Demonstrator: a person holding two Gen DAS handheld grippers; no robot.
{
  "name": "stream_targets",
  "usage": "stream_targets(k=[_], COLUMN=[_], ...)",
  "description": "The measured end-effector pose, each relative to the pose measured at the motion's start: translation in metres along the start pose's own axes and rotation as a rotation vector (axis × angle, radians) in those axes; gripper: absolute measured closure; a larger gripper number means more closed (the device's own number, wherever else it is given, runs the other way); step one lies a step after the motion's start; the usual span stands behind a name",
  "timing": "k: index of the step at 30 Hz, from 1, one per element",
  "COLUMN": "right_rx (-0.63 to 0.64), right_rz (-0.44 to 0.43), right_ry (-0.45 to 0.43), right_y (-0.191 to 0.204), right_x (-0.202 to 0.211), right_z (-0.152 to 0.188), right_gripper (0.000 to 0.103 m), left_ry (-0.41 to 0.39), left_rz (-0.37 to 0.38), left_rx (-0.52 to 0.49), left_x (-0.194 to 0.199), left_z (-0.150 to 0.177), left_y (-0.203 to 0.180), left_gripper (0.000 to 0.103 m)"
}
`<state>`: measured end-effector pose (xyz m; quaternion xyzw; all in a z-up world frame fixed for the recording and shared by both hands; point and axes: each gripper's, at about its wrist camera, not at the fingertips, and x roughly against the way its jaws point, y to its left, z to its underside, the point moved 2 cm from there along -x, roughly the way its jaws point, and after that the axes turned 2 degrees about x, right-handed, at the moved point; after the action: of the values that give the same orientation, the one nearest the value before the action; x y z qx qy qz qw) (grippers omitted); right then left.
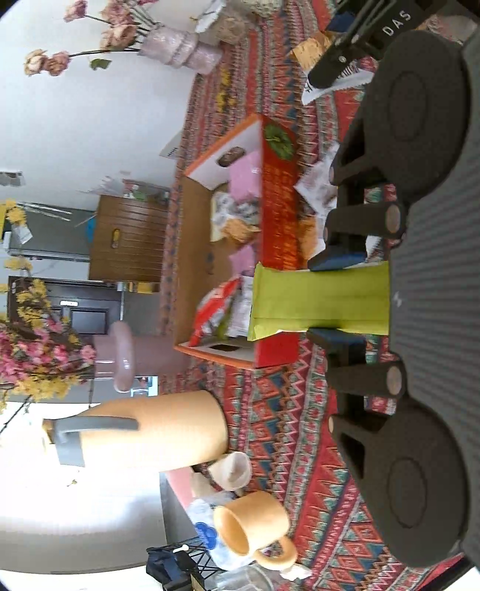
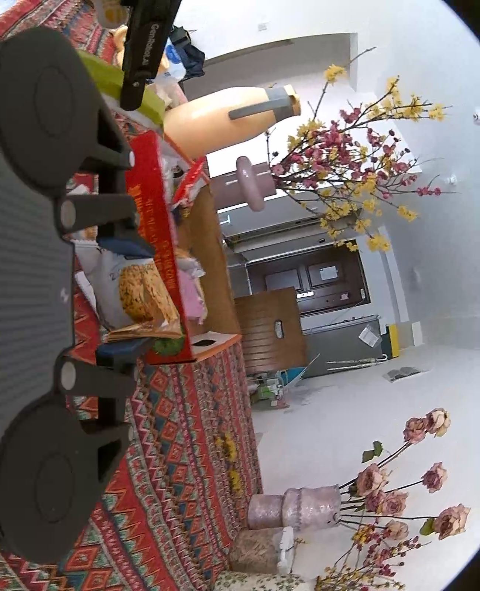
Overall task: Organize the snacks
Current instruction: 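Carry both packets into the box and open both grippers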
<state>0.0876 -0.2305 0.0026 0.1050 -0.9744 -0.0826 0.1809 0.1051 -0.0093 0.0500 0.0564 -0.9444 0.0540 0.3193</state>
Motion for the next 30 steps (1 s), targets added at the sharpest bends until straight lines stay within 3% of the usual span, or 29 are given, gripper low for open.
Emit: stream_targets(k=[14, 30], right_rx=[0.021, 0.054], right_rz=[-0.018, 0.006], right_ry=[-0.050, -0.038], right_y=[0.010, 0.020], right_x=[-0.051, -0.141], right_z=[-0.053, -0.098], right_gripper=[0.059, 0.059], left_ry=[-0.102, -0.138], left_rz=[0.016, -0.003], left_rx=[0.051, 0.102], left_x=[-0.014, -0.086], left_z=[-0.066, -0.111], left_y=[-0.005, -0.005], left_gripper=[0.069, 0.069])
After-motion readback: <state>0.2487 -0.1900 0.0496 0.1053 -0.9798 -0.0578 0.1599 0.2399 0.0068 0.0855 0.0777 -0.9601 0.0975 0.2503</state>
